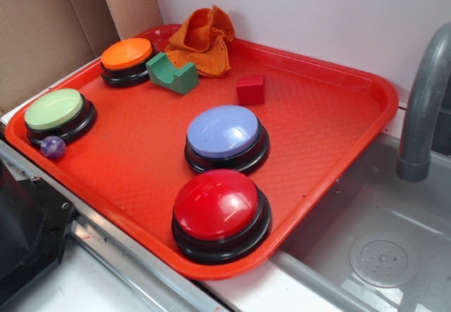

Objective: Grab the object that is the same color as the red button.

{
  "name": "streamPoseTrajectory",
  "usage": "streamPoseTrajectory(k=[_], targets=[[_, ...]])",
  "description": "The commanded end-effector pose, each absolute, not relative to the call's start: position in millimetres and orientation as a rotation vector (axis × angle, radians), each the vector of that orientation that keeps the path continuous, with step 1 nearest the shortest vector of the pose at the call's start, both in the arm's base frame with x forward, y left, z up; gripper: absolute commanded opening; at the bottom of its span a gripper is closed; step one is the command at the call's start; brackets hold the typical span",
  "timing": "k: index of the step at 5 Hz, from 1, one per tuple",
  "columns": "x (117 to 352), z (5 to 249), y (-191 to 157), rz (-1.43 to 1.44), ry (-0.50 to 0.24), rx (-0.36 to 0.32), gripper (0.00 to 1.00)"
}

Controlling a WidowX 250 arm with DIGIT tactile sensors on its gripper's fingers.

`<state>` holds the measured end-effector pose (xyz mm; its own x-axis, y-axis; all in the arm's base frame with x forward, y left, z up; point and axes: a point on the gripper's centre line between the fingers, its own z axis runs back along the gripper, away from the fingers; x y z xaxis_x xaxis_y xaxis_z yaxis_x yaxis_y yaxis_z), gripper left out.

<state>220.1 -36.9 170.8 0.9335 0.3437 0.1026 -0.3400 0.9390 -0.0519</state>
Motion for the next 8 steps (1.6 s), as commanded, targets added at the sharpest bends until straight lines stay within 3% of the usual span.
streamPoseTrajectory(k=[1,2,3,4,7,8], targets=[[280.2,138.3,-32.5,0.553,-0.219,-0.073,1.00],[300.9,110.7,-30.3,0.678,-0.212,-0.097,1.00],[307.6,96.9,-30.2,0.717,-0.226,-0.233,1.00],[316.0,76.9,-29.1,0.779,-0.210,-0.116,1.00],[330.4,52.4,-32.4,0.790,-0.198,-0.094,1.00],[333.2,48.2,-30.2,0.796,-0.157,-0.103,1.00]])
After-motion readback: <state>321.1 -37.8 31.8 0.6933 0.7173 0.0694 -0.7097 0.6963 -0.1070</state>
